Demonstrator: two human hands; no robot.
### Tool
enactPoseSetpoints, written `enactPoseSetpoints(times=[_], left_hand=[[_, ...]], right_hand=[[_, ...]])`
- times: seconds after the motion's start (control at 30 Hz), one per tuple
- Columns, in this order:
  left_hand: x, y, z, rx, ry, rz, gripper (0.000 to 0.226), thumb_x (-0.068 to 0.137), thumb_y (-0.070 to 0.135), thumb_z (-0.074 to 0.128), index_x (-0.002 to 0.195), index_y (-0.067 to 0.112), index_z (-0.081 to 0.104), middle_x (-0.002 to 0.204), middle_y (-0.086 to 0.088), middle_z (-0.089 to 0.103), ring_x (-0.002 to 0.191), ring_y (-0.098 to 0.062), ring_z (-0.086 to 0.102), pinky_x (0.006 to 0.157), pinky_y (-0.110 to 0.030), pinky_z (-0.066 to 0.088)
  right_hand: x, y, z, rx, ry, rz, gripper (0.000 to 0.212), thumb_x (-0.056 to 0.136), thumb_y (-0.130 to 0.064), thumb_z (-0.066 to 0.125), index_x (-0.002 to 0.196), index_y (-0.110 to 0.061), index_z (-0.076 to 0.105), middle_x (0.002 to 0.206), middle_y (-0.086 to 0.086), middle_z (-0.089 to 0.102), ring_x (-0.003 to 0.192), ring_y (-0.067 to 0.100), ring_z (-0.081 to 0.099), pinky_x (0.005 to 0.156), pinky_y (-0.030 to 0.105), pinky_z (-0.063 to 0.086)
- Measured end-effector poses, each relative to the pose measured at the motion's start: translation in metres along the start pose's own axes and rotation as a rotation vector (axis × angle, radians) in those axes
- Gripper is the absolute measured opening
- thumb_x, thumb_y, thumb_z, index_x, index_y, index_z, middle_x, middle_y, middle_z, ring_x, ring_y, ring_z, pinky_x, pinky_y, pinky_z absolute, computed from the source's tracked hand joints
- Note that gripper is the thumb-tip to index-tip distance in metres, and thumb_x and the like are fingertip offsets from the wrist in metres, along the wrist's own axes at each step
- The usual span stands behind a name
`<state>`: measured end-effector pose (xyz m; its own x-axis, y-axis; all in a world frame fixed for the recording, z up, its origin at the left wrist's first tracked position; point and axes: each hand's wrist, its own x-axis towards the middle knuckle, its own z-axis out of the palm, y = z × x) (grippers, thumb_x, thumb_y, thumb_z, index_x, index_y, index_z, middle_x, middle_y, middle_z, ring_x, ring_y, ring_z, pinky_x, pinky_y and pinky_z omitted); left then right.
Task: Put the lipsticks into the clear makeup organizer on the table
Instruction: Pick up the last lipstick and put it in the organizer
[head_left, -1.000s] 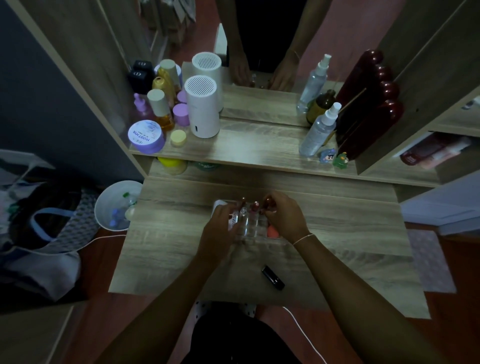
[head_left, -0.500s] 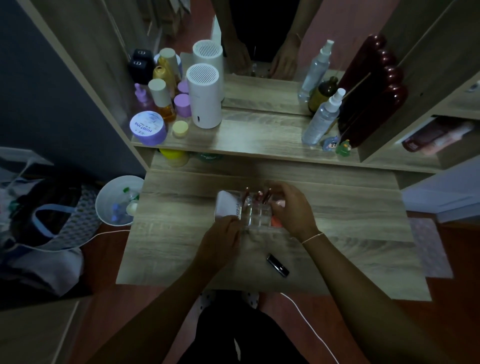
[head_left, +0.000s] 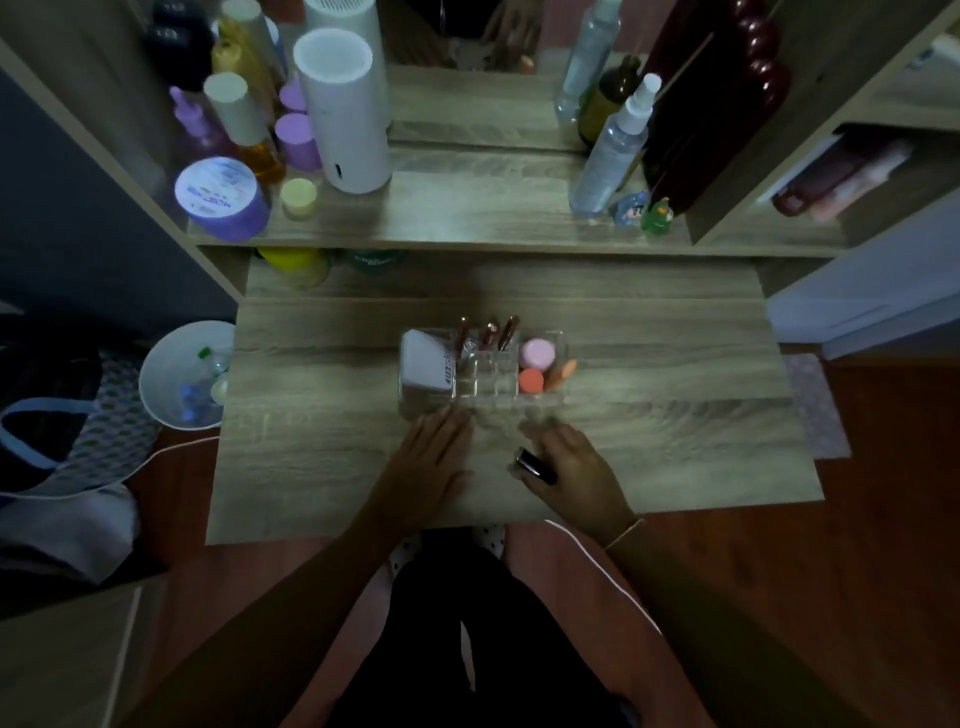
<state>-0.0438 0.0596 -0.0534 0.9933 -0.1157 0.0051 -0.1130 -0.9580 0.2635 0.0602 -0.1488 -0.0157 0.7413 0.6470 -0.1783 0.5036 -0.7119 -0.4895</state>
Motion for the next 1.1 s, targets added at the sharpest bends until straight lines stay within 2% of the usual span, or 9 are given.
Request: enactPoseSetpoints(times=[0.13,0.3,0.37,0.43,0.5,0.6,0.73,0.9,1.1], left_hand=[[-0.004,-0.003,0.011,0.003,-0.024,-0.036,0.058,0.095,0.042,0.037,0.137,0.003,0.046,0.145,-0.018,0.046,0.135,-0.037,0.042,0.109,-0.053,0.038],[-0.007,-0.006,0.024,-0.050,-0.010,-0.072,0.059,0.096,0.043,0.039,0.144,0.009,0.035,0.152,-0.013,0.037,0.142,-0.030,0.030,0.116,-0.048,0.026],[-0.008,-0.007,0.027,-0.073,-0.017,-0.084,0.059,0.096,0.044,0.037,0.146,0.011,0.031,0.154,-0.011,0.034,0.144,-0.028,0.026,0.117,-0.047,0.023],[-0.008,-0.008,0.029,-0.081,-0.018,-0.089,0.060,0.096,0.044,0.036,0.146,0.012,0.030,0.154,-0.011,0.033,0.145,-0.027,0.025,0.117,-0.047,0.023],[-0.007,-0.009,0.030,-0.085,-0.013,-0.092,0.060,0.097,0.045,0.035,0.146,0.012,0.030,0.155,-0.011,0.032,0.145,-0.027,0.024,0.118,-0.046,0.022],[-0.008,-0.009,0.031,-0.085,-0.001,-0.097,0.060,0.096,0.045,0.036,0.146,0.013,0.030,0.155,-0.011,0.032,0.145,-0.026,0.023,0.118,-0.046,0.022],[-0.008,-0.008,0.033,-0.083,0.008,-0.103,0.059,0.096,0.045,0.036,0.146,0.014,0.031,0.155,-0.009,0.032,0.146,-0.025,0.022,0.118,-0.045,0.021],[-0.009,-0.009,0.035,-0.084,-0.008,-0.113,0.059,0.096,0.047,0.034,0.146,0.015,0.031,0.156,-0.008,0.030,0.146,-0.024,0.021,0.118,-0.047,0.022],[-0.009,-0.010,0.038,-0.085,0.018,-0.111,0.059,0.096,0.047,0.035,0.146,0.016,0.030,0.156,-0.007,0.030,0.146,-0.023,0.020,0.119,-0.044,0.019]], right_hand=[[-0.006,0.003,0.010,-0.017,-0.046,0.057,0.055,0.079,-0.030,0.075,0.129,-0.017,0.056,0.127,0.011,0.059,0.126,0.028,0.051,0.097,0.032,0.046],[0.001,0.001,0.011,-0.002,-0.036,0.094,0.045,0.083,-0.021,0.069,0.127,-0.018,0.058,0.128,0.011,0.058,0.120,0.028,0.053,0.092,0.034,0.048],[0.011,-0.008,0.006,0.063,0.042,0.098,0.035,0.084,-0.024,0.069,0.118,-0.021,0.063,0.119,0.007,0.062,0.110,0.025,0.058,0.086,0.033,0.050],[0.022,-0.021,-0.001,0.132,0.159,0.093,0.022,0.083,-0.025,0.071,0.104,-0.019,0.065,0.098,0.005,0.066,0.090,0.022,0.060,0.072,0.027,0.044],[0.034,-0.034,-0.007,0.220,0.264,0.110,0.018,0.081,-0.022,0.073,0.095,-0.017,0.063,0.083,0.006,0.065,0.076,0.021,0.061,0.064,0.024,0.042],[0.051,-0.051,-0.014,0.351,0.364,0.157,0.025,0.080,-0.018,0.076,0.102,-0.015,0.065,0.089,0.006,0.071,0.078,0.018,0.066,0.072,0.029,0.053],[0.068,-0.063,-0.018,0.334,0.436,0.112,0.024,0.080,-0.007,0.073,0.103,-0.011,0.066,0.100,0.008,0.069,0.084,0.019,0.066,0.078,0.039,0.057],[0.078,-0.063,-0.015,0.248,0.339,0.069,0.022,0.081,-0.002,0.068,0.102,-0.006,0.066,0.104,0.009,0.068,0.095,0.025,0.066,0.088,0.047,0.054],[0.085,-0.066,-0.015,0.209,0.291,0.048,0.026,0.080,0.001,0.066,0.106,-0.003,0.067,0.101,0.014,0.068,0.089,0.029,0.067,0.084,0.047,0.056]])
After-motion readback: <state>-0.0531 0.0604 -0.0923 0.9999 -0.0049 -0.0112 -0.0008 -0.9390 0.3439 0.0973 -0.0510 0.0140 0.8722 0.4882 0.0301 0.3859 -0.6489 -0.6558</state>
